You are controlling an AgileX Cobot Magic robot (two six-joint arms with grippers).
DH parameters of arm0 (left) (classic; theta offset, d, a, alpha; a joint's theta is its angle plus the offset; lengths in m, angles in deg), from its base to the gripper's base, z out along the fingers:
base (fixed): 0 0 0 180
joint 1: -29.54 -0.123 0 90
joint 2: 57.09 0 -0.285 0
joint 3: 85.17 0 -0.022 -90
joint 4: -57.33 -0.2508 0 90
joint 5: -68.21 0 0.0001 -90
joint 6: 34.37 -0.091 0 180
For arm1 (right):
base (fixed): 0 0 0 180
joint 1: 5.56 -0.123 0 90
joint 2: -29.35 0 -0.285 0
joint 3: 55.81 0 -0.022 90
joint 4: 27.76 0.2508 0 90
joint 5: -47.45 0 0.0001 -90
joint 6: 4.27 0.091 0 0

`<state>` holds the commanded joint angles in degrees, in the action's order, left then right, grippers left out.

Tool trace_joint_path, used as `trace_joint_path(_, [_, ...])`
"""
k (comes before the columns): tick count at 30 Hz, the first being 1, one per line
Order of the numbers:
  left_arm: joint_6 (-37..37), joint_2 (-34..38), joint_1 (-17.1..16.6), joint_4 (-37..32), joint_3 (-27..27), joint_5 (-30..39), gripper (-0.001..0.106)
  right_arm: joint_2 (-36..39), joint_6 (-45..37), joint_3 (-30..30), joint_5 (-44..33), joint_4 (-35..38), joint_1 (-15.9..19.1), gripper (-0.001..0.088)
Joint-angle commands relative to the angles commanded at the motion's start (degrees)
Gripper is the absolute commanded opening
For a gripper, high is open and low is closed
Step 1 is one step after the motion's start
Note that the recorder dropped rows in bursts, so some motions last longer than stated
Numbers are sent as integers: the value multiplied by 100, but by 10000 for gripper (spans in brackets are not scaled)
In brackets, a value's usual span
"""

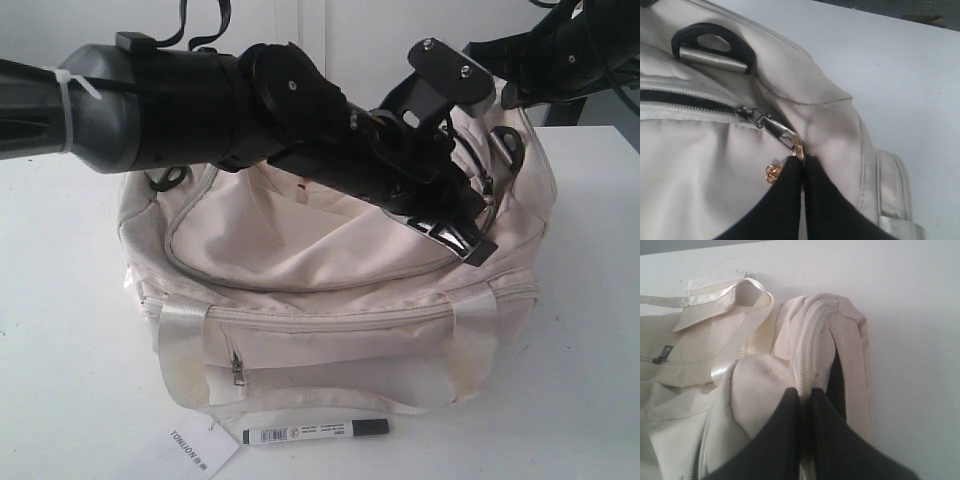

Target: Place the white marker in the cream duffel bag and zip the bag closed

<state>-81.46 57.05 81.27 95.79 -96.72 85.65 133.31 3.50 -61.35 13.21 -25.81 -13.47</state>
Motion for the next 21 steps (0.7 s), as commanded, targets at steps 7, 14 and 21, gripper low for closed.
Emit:
trace_joint_path(7, [-444,0,0,0,0,199,0,0,0,0,0,0,0,0])
trace_joint_path(14, [-1043,0,0,0,0,523,0,0,0,0,0,0,0,0])
trace_joint_path(21, [-1332,0,0,0,0,491,0,0,0,0,0,0,0,0])
